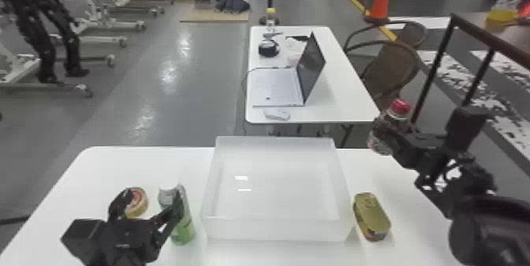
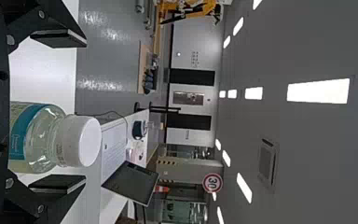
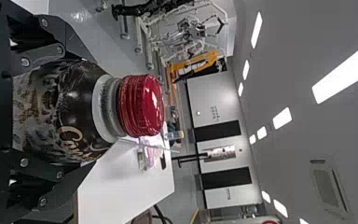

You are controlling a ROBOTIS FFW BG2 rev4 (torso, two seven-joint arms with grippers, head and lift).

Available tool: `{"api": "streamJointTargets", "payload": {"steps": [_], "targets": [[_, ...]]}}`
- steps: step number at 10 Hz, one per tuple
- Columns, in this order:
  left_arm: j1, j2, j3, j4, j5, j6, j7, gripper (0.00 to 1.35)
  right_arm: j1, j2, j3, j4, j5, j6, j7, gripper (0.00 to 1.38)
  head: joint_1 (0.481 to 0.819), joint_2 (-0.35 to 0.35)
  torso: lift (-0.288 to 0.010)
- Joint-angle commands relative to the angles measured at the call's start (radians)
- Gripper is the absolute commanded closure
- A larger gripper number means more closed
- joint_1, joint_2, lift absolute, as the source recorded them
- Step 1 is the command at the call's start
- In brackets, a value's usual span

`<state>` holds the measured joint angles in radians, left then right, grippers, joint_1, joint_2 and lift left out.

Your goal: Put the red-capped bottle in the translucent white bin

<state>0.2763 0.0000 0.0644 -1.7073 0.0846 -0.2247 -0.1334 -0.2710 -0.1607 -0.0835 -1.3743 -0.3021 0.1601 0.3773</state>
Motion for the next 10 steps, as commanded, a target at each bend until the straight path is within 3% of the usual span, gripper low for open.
{"api": "streamJointTargets", "payload": {"steps": [1, 7, 10], "targets": [[-0.002, -0.003, 0.0, 0.0, 0.004, 0.008, 0.0, 0.26, -0.065, 0.003, 0.065, 0.067, -0.025, -0.025, 0.0, 1.25, 0.549, 0.0, -0.1], [-0.002, 0.003, -0.005, 0.0, 0.011, 0.025, 0.001, 0.26, -0.185, 0.044, 0.327, 0.29, -0.15, -0.09, -0.02, 1.25, 0.549, 0.0, -0.1], [0.003, 0.006, -0.005, 0.0, 0.023, 0.028, 0.003, 0.26, -0.206, 0.046, 0.424, 0.37, -0.173, -0.094, -0.024, 1.25, 0.549, 0.0, -0.1]]}}
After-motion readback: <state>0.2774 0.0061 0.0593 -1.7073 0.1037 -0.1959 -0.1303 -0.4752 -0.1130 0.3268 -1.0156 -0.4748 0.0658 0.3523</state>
